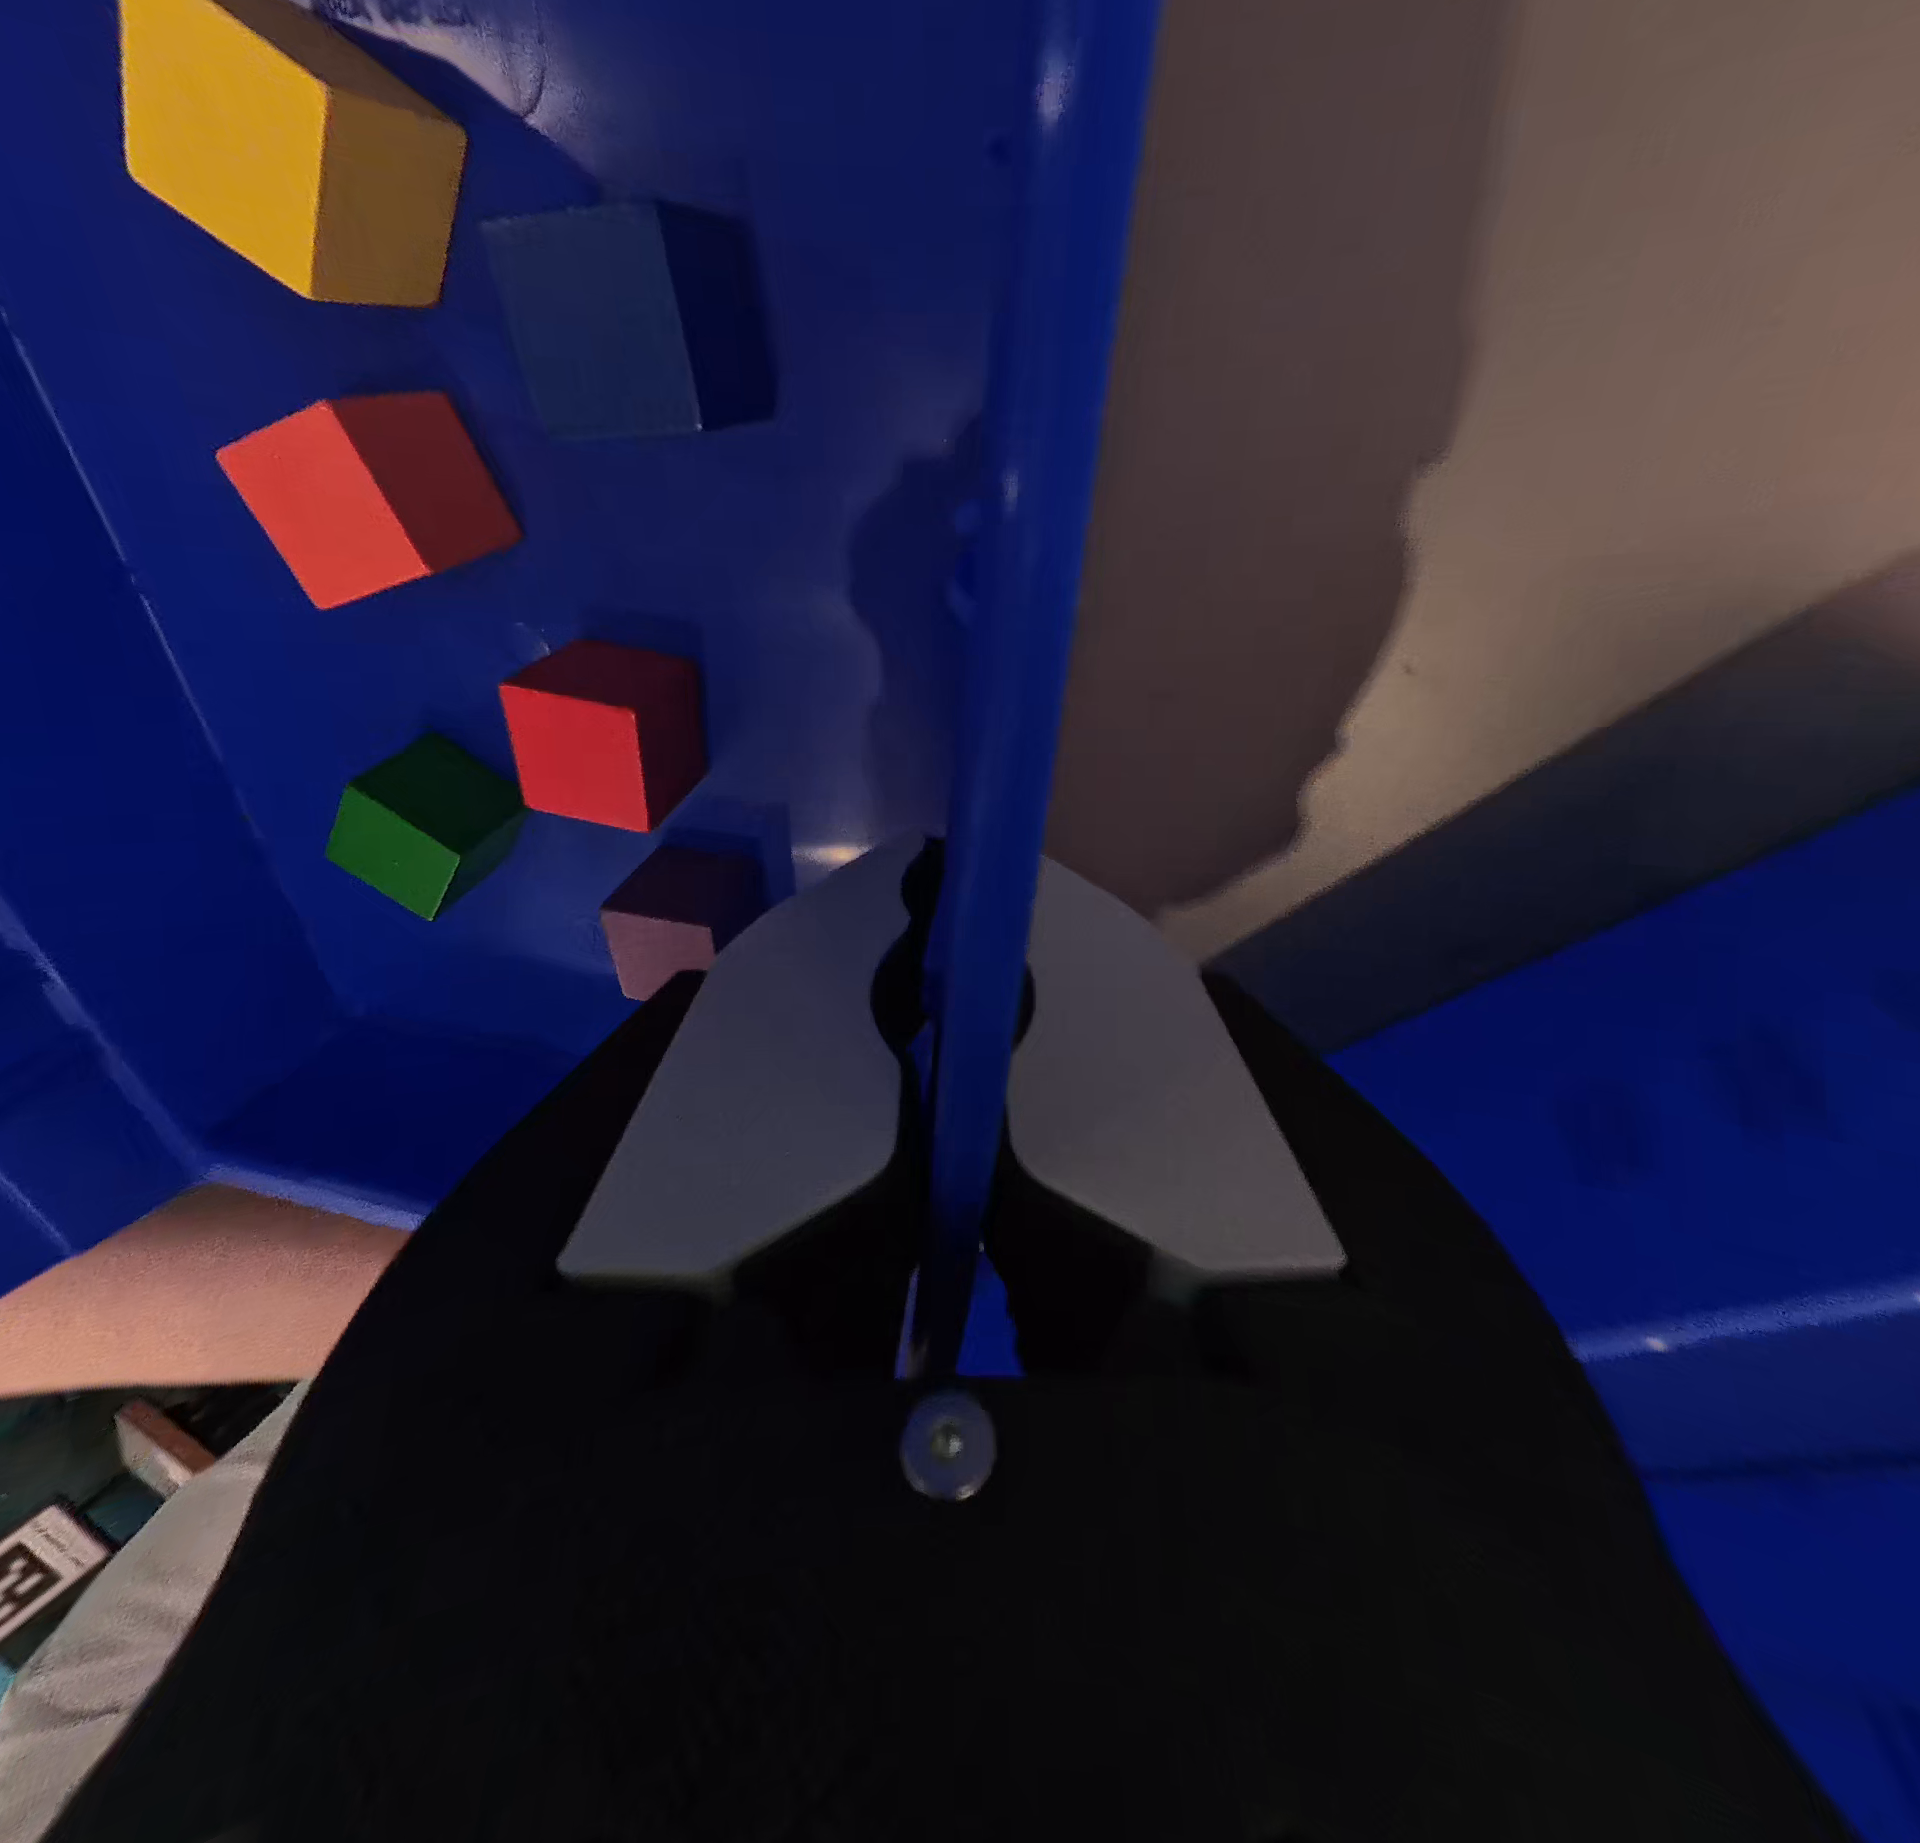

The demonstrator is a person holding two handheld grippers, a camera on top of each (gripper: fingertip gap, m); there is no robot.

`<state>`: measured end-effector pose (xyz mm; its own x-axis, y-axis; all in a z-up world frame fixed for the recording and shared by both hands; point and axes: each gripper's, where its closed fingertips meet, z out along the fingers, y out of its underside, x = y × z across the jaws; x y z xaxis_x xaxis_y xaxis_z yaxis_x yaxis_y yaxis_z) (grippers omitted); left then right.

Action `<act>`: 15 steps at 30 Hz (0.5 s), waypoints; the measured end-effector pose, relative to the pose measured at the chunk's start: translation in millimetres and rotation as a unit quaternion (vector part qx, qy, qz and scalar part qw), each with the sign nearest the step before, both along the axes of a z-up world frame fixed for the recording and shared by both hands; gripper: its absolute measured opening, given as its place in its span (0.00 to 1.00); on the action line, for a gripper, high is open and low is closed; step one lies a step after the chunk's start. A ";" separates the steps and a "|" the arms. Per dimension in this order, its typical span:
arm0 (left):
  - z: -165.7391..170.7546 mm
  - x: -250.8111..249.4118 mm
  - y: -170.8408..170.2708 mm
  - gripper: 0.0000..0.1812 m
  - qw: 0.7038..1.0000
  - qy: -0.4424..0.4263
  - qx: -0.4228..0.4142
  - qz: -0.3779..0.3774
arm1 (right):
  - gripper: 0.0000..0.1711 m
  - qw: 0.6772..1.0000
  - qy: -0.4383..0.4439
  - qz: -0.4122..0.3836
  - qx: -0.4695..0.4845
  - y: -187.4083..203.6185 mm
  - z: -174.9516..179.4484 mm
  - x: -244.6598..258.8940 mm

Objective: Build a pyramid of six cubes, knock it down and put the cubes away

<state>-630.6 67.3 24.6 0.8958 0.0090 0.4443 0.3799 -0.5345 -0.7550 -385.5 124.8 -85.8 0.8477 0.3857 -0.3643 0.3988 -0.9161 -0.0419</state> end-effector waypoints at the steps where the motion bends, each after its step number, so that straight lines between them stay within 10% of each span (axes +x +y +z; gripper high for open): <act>1: -1.1 4.7 1.5 0.13 1.000 0.004 -0.005 -0.009 | 0.04 1.000 -0.009 -0.003 -0.005 -1.4 -9.7 3.0; 10: -2.6 23.8 8.5 0.14 0.999 0.018 -0.015 -0.043 | 0.13 0.999 -0.050 0.003 0.018 -3.3 -39.7 14.2; 15: 2.5 24.2 7.3 0.14 0.999 0.010 -0.006 -0.041 | 0.19 0.975 -0.018 0.063 0.213 13.5 44.9 36.2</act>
